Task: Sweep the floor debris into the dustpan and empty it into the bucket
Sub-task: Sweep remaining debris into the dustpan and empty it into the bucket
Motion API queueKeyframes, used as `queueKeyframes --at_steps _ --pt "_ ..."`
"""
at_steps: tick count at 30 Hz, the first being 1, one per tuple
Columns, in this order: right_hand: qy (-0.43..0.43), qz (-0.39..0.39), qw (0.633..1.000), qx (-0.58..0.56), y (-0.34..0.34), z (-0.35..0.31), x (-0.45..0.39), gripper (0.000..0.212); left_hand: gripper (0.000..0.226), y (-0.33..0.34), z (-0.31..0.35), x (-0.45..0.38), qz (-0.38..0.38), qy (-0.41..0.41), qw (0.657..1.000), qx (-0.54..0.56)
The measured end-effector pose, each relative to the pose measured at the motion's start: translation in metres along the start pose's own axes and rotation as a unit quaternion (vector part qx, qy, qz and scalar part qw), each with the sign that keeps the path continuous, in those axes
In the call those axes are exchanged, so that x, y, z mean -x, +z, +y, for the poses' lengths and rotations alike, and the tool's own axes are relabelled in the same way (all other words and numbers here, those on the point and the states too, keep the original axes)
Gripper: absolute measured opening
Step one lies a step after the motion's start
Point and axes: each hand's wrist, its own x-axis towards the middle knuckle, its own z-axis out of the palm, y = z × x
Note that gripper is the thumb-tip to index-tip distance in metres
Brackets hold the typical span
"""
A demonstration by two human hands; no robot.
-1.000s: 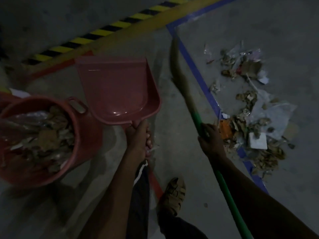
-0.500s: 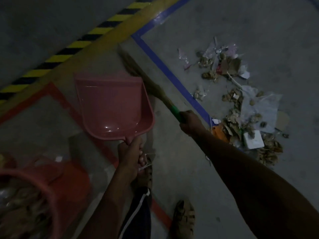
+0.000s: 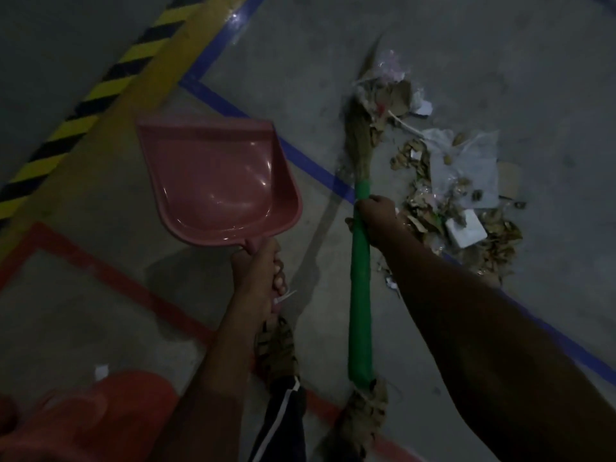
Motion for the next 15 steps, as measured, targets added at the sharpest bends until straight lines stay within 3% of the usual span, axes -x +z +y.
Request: queueKeyframes --at_steps 8,15 --pt "0.01 0.112 0.994 0.004 -0.096 0.096 0.027 0.033 0.024 0.008 -0.036 0.023 -0.015 0.02 0.999 -0.026" --pt "-0.18 0.144 0.938 0.26 -0.177 0.157 0.084 0.046 0.022 0.018 -0.085 0.049 -0.013 -0.001 0.999 -0.044"
